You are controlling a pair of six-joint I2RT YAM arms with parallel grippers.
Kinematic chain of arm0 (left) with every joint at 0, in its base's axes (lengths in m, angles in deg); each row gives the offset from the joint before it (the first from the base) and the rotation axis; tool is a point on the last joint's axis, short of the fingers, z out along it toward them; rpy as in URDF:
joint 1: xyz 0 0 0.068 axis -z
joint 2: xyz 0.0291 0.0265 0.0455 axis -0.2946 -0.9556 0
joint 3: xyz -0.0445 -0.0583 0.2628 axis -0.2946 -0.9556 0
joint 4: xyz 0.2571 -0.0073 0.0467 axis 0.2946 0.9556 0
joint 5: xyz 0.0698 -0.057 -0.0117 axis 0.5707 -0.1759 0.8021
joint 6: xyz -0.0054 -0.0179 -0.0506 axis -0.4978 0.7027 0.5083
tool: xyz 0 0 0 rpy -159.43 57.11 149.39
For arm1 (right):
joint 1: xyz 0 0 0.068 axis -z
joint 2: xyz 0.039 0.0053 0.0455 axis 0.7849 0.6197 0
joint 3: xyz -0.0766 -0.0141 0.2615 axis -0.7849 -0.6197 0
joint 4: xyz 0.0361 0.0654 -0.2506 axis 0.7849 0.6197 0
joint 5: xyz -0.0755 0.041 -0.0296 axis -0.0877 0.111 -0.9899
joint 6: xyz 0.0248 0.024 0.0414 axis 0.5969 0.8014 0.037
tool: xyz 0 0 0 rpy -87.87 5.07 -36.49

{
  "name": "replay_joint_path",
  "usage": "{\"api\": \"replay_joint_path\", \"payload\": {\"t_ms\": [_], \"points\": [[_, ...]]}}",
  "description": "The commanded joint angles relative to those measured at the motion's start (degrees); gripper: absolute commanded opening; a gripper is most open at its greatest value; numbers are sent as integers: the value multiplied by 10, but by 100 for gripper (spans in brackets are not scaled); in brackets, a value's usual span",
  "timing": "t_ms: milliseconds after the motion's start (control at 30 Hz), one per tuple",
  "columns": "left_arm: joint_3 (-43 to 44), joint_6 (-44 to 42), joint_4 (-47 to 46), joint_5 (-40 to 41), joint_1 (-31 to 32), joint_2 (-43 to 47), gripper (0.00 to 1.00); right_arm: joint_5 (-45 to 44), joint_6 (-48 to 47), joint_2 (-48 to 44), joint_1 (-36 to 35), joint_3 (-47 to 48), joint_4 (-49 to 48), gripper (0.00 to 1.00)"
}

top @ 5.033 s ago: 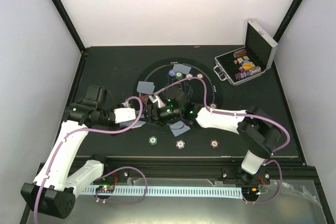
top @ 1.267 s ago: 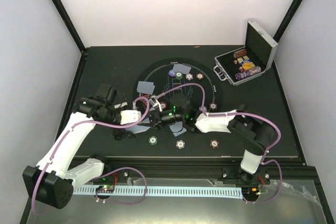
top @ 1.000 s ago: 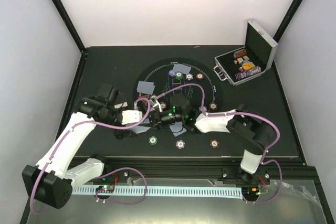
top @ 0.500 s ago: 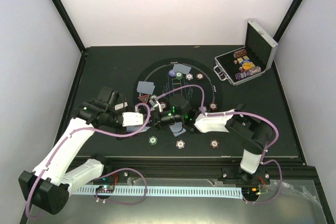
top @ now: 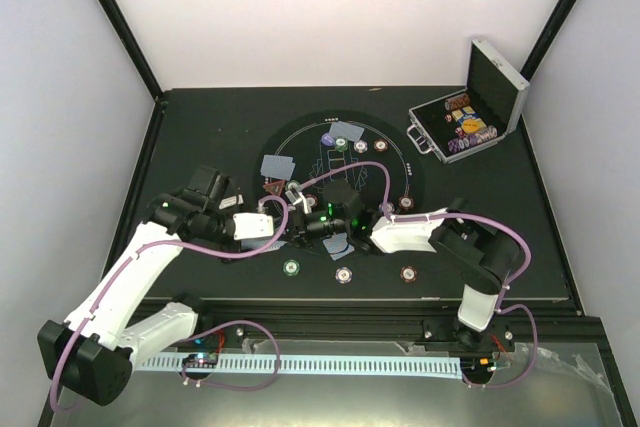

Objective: Distribute texas hold em gaming equipment

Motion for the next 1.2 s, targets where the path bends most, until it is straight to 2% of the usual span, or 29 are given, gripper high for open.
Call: {"api": "replay_joint_path", "payload": {"t_ms": [0, 200, 300, 367, 433, 467, 533, 600, 867, 1067, 1167], "points": [[16, 3, -8, -8, 4, 5, 69, -8, -24, -8, -6, 6, 20, 1], [9, 1, -8, -4, 4, 3, 59, -13, -21, -10, -6, 5, 20, 1], [0, 3, -17, -7, 4, 6, 47, -16, -16, -9, -8, 7, 16, 1], [-7, 6, -27, -5, 4, 7, 47, -17, -7, -8, -9, 10, 5, 1], [-12, 11, -39, 1, 5, 7, 50, -21, 0, -9, -12, 12, 1, 1], [-13, 14, -41, 4, 6, 7, 54, -25, 2, -10, -13, 13, 2, 1], [-14, 21, -43, 12, 8, 5, 70, -31, 4, -14, -15, 14, 4, 1], [-13, 25, -37, 20, 10, 3, 75, -37, 3, -18, -18, 15, 7, 1], [-10, 32, -28, 20, 14, -2, 76, -40, 2, -15, -20, 18, 12, 1], [-9, 38, -29, 24, 14, -6, 63, -42, -3, -13, -22, 19, 21, 1], [-5, 42, -25, 26, 14, -8, 53, -42, -9, -12, -21, 18, 28, 4]]}}
